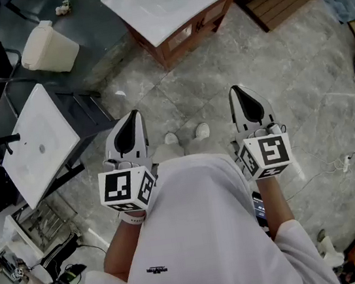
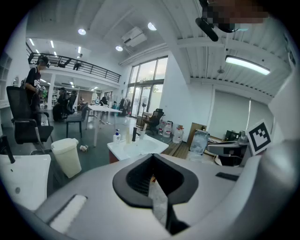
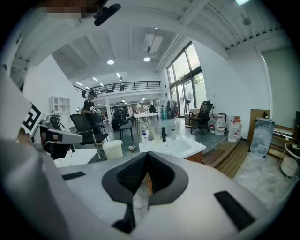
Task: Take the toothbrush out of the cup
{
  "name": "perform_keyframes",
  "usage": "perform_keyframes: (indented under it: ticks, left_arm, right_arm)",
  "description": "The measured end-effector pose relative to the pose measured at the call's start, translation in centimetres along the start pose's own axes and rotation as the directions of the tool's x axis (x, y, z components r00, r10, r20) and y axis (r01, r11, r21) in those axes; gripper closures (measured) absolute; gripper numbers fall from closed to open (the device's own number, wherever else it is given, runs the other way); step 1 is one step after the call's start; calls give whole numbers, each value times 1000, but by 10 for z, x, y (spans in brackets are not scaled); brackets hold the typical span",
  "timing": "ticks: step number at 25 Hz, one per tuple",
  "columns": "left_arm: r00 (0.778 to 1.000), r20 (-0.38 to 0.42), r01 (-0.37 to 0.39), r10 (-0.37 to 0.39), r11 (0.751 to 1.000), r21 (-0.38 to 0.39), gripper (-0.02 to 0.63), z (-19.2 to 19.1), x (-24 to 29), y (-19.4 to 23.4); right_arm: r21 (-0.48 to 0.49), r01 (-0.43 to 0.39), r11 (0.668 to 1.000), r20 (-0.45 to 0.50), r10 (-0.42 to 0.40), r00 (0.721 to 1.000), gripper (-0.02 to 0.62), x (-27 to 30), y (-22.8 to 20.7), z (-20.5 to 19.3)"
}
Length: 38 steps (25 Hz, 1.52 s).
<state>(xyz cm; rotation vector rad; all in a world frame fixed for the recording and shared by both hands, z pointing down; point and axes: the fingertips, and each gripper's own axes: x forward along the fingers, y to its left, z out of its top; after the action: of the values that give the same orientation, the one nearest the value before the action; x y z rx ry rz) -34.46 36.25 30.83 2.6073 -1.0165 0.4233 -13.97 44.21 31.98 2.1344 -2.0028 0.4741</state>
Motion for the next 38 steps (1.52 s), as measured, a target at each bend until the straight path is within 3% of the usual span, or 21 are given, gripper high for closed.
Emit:
perform_keyframes:
  ticks: [8, 11, 22, 30, 38]
  left_arm:
    - [1000, -9, 9, -9, 1000, -1, 600, -9, 5, -60]
    - [1000, 0, 6, -6, 1000, 13, 600, -6, 11, -76]
    - [1000, -15, -12, 12, 1000, 26, 600, 0, 52, -101]
    - [1000, -24, 3, -3, 1000, -5, 600, 18, 134, -72]
    - [1000, 8, 18, -18, 998, -52, 600, 83, 250, -20]
  right_arm:
    - [8, -9, 1000, 38, 9, 999, 589, -39, -38, 4]
    - [54, -33, 998, 31, 31, 999, 589, -46, -50, -3]
    - [71, -46, 996, 73, 41, 996, 589, -42, -101, 5]
    - [44, -54, 998, 61, 51, 997, 589, 37, -127, 22]
    - [13, -56, 998, 59, 56, 997, 589, 159, -160, 91]
